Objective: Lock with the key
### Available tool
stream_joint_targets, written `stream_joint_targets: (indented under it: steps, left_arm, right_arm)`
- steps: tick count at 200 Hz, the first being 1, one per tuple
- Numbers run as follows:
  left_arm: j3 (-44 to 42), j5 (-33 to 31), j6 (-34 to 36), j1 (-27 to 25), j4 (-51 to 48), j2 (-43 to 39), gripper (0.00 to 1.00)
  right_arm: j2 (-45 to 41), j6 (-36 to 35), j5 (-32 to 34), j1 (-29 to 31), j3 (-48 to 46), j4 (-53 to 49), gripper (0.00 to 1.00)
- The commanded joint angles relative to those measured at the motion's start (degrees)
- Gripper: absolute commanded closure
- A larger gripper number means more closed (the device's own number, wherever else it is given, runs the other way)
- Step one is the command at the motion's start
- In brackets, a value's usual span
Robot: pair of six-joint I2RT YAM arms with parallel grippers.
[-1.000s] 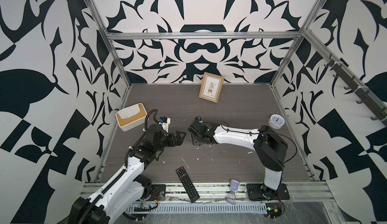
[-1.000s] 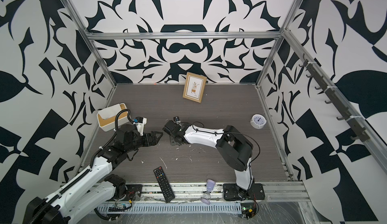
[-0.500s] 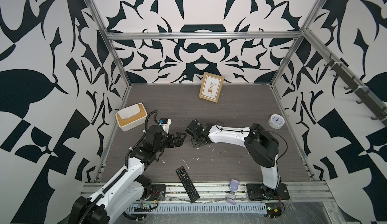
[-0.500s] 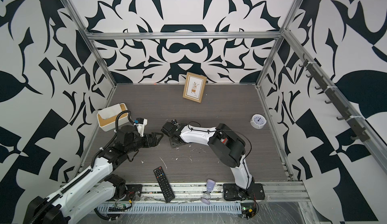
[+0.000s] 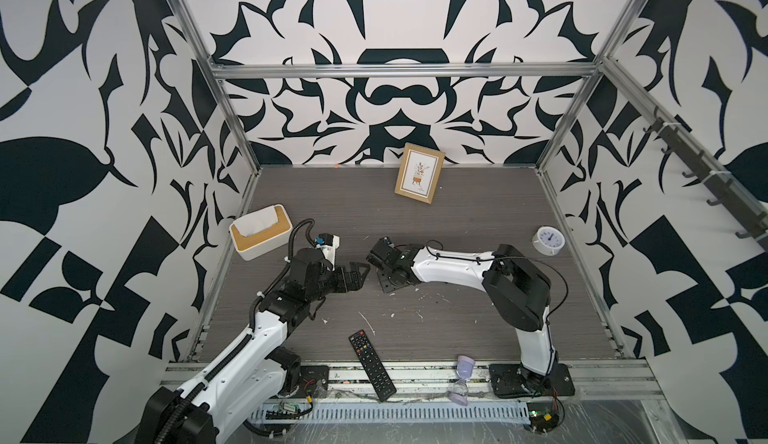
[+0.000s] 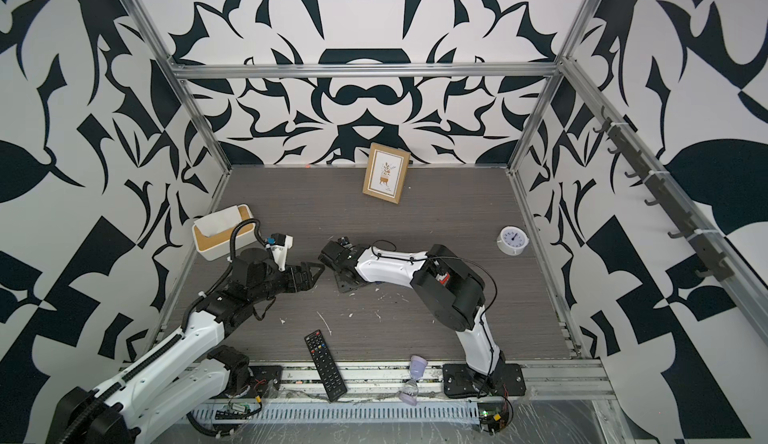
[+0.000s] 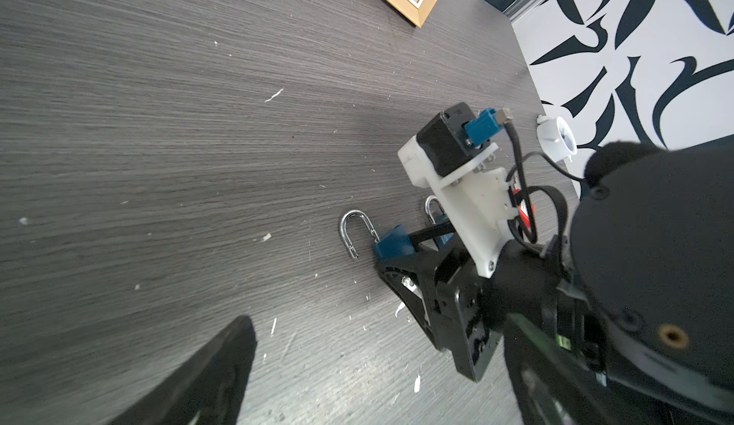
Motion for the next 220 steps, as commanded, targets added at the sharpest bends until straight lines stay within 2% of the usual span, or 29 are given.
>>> stream_joint_targets:
  steps: [1,48,78,108,124,145,161,168,174,179,220]
  left_arm:
    - [-1.05,0.7,-0.6,0.23,1.44,0.31,0.0]
    - [-1.98,0.45,-1.23,0.25,4.06,2.84,0.0]
    - [-1.93,-0.05,-2.05,0.23,7.14,8.37,0.0]
    - [-1.68,4.04,-4.86,0.23,13.19,14.32,0.0]
    - [-2.18,9.41,-6.25,0.23,19.17,17.29,0.03]
    - [-3.13,15.41,-8.35,0.23,27.97,20.59,0.08]
    - [-2.97,17.63,-9.14,0.23,31.26,22.25,0.12]
    - [-2.6,18.81,-9.23,0.23,31.82,22.62,0.14]
    - [-2.19,19.71,-9.31,0.23,31.97,22.68,0.2]
    - [-1.9,20.12,-9.31,0.23,31.99,24.92,0.21]
    - [-0.98,22.59,-10.57,0.23,33.73,28.1,0.36]
  right_arm:
    - [-1.44,-1.22,1.03,0.22,-0.6,-0.53,0.56]
    - [-4.24,-3.93,2.0,0.22,-2.52,1.06,0.6]
    - [-8.8,-5.88,0.66,-0.34,-6.41,5.68,0.63]
    - [-13.41,-8.77,-3.33,-0.53,-9.91,9.42,0.72]
    - [-15.04,-10.22,-4.21,-0.52,-10.53,9.24,0.73]
    - [-17.34,-11.2,-5.3,-0.49,-11.59,9.56,0.74]
    - [-19.19,-11.37,-5.84,-0.52,-12.57,10.17,0.74]
    - [-19.87,-11.39,-5.8,-0.55,-12.83,10.19,0.75]
    - [-20.36,-11.4,-5.84,-0.57,-12.94,10.31,0.75]
    - [-20.72,-11.38,-5.84,-0.57,-12.95,10.29,0.75]
    - [-22.44,-11.68,-6.83,-0.57,-12.87,10.46,0.76]
